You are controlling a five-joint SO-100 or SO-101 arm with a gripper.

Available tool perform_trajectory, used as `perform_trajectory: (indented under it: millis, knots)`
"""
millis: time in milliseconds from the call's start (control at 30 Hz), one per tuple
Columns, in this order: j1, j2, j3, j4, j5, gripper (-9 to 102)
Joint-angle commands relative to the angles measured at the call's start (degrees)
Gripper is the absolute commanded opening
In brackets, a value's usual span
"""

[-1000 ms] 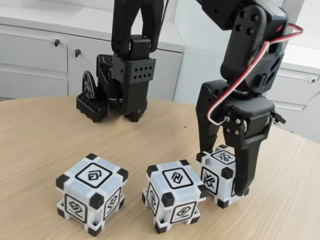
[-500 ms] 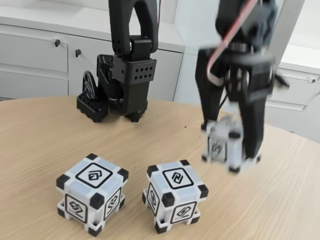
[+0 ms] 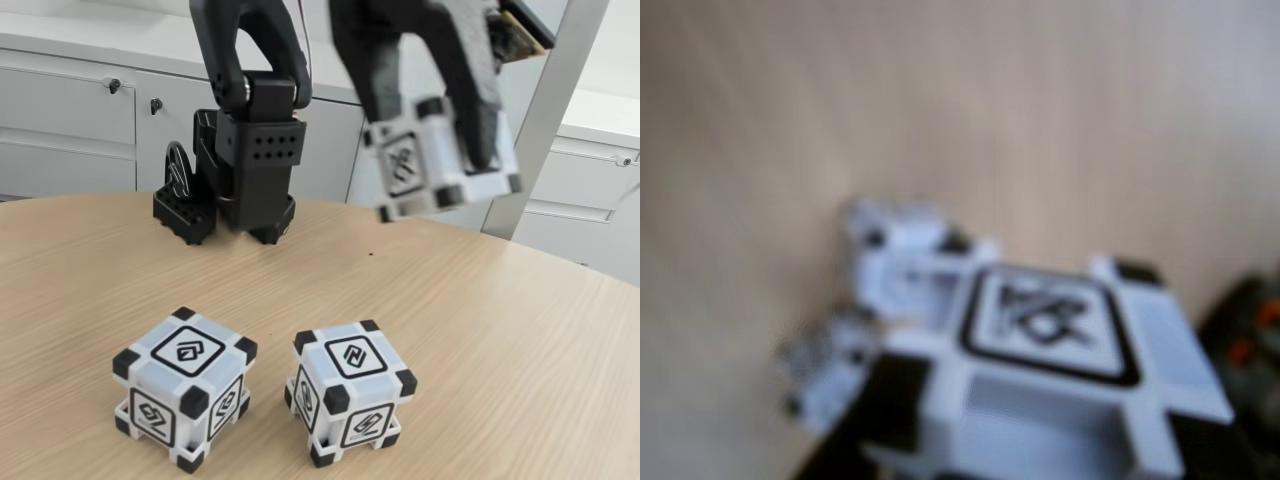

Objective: Stack cubes from left to right.

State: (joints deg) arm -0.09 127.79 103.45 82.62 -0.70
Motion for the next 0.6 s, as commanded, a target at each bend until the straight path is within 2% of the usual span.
perform_trajectory:
  millis: [0, 300, 567]
  knots:
    - [5.36, 1.58, -0.26, 0.09, -4.31, 19]
    - [26.19, 0.7, -0.09, -0.79, -14.15, 19]
    - [29.44, 0.7, 4.13, -0.44, -18.81, 19]
